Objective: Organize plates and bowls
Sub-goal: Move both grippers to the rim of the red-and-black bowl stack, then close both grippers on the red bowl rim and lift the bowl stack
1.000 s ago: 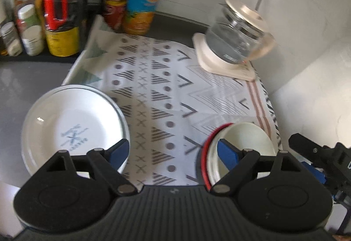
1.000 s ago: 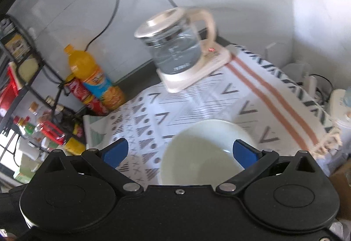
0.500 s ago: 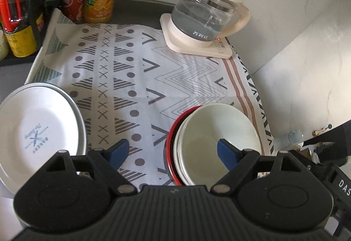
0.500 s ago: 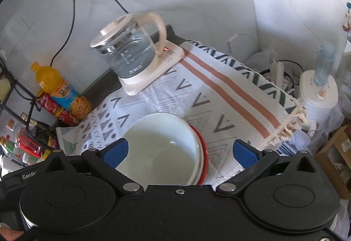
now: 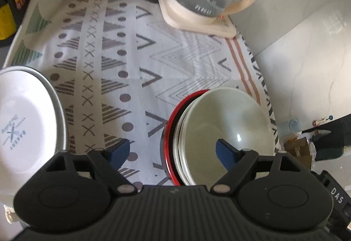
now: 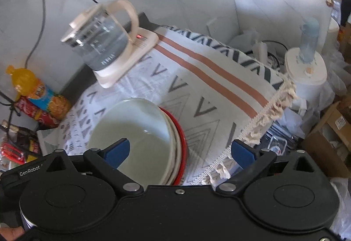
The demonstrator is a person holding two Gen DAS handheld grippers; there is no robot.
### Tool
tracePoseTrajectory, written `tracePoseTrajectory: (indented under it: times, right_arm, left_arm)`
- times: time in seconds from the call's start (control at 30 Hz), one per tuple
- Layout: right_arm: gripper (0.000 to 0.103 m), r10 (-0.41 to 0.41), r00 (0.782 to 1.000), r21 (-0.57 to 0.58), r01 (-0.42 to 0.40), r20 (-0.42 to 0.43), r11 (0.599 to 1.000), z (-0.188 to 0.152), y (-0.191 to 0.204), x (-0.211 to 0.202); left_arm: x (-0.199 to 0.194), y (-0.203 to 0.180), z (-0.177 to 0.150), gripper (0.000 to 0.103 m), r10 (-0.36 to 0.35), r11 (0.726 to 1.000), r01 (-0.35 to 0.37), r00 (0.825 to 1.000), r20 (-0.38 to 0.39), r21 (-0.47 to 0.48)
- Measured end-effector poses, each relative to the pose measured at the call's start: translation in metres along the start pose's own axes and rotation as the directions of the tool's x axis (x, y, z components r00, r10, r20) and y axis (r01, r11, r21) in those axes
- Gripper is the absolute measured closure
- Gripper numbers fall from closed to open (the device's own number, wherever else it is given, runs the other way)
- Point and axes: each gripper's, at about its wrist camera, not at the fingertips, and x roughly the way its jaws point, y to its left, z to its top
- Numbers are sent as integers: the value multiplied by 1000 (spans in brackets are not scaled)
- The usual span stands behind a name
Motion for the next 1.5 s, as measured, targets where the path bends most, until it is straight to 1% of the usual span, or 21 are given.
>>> tracePoseTrajectory:
  times: [0.07, 0.17, 0.23, 0.27, 0.33, 0.37, 0.43, 0.47, 0.53, 0.57, 0.6, 0.67, 0.7, 0.73, 0.77, 0.8, 0.83, 0.97, 1.1, 1.27, 1.5]
  right_arm:
    - [9, 4, 1000, 33, -4, -21, 999, -2, -4, 8]
    - [16, -3, 999, 63, 6, -43, 998, -5, -7, 20]
    - [23, -6, 999, 75, 10, -53, 997, -6, -9, 27]
    - [26, -9, 998, 81, 14, -60, 997, -6, -9, 32]
    - [33, -13, 997, 98, 20, -74, 995, -6, -10, 39]
    - [34, -13, 997, 107, 22, -81, 994, -6, -11, 43]
    - [36, -20, 995, 120, 31, -96, 992, -7, -11, 50]
    - [37, -18, 995, 122, 31, -102, 992, -7, -11, 53]
    - [39, -22, 993, 129, 36, -112, 991, -8, -11, 59]
    - [39, -24, 993, 137, 40, -118, 990, -8, -12, 62]
    - [42, -23, 992, 146, 42, -125, 988, -8, -13, 65]
    - [49, -17, 991, 163, 39, -136, 986, -9, -13, 71]
    - [57, -11, 990, 170, 35, -140, 985, -9, -14, 73]
    - [62, -1, 990, 177, 27, -143, 984, -10, -14, 74]
    - [64, 12, 990, 186, 15, -143, 982, -11, -14, 75]
    - [72, 25, 990, 193, 2, -140, 981, -11, -14, 75]
    - [75, 36, 990, 197, -8, -139, 980, -10, -13, 76]
    - [76, 22, 990, 153, -1, -137, 988, -7, -6, 74]
    - [77, 17, 991, 110, -2, -133, 994, -2, 1, 70]
    - [77, 40, 993, 52, -35, -109, 998, 8, 11, 61]
    - [77, 75, 993, -24, -77, -95, 997, 20, 31, 48]
  left_arm:
    - [9, 3, 2, 20, -5, 1000, 5, 1000, -17, -3]
    - [21, 5, 5, 24, -6, 1000, 6, 999, -43, 8]
    - [29, 5, 8, 28, -16, 1000, 17, 998, -60, 12]
    - [33, 6, 10, 29, -15, 1000, 16, 998, -69, 16]
    - [41, 6, 13, 37, -9, 1000, 11, 996, -85, 25]
    - [46, 6, 15, 40, -9, 1000, 11, 995, -99, 27]
    - [53, 7, 19, 49, -7, 1000, 11, 993, -120, 28]
    - [56, 8, 20, 51, -7, 999, 11, 992, -125, 32]
    - [61, 8, 22, 60, -9, 999, 15, 990, -141, 40]
    - [64, 8, 23, 62, -13, 999, 20, 988, -153, 41]
    - [66, 9, 24, 66, -20, 999, 27, 986, -163, 41]
    - [69, 8, 25, 69, -30, 998, 39, 984, -177, 48]
    - [70, 7, 26, 72, -32, 998, 42, 983, -179, 53]
    - [71, 7, 26, 74, -37, 997, 48, 983, -182, 58]
    - [73, 6, 26, 75, -41, 997, 53, 982, -186, 60]
    - [73, 5, 26, 74, -41, 997, 54, 982, -186, 62]
    - [74, 5, 27, 75, -42, 996, 55, 982, -187, 66]
    - [74, 6, 29, 75, -48, 996, 60, 981, -187, 58]
    - [68, 5, 30, 75, -54, 996, 64, 984, -167, 58]
    - [51, 6, 32, 75, -72, 996, 77, 990, -120, 38]
    - [23, 13, 31, 75, -86, 996, 85, 995, -47, -15]
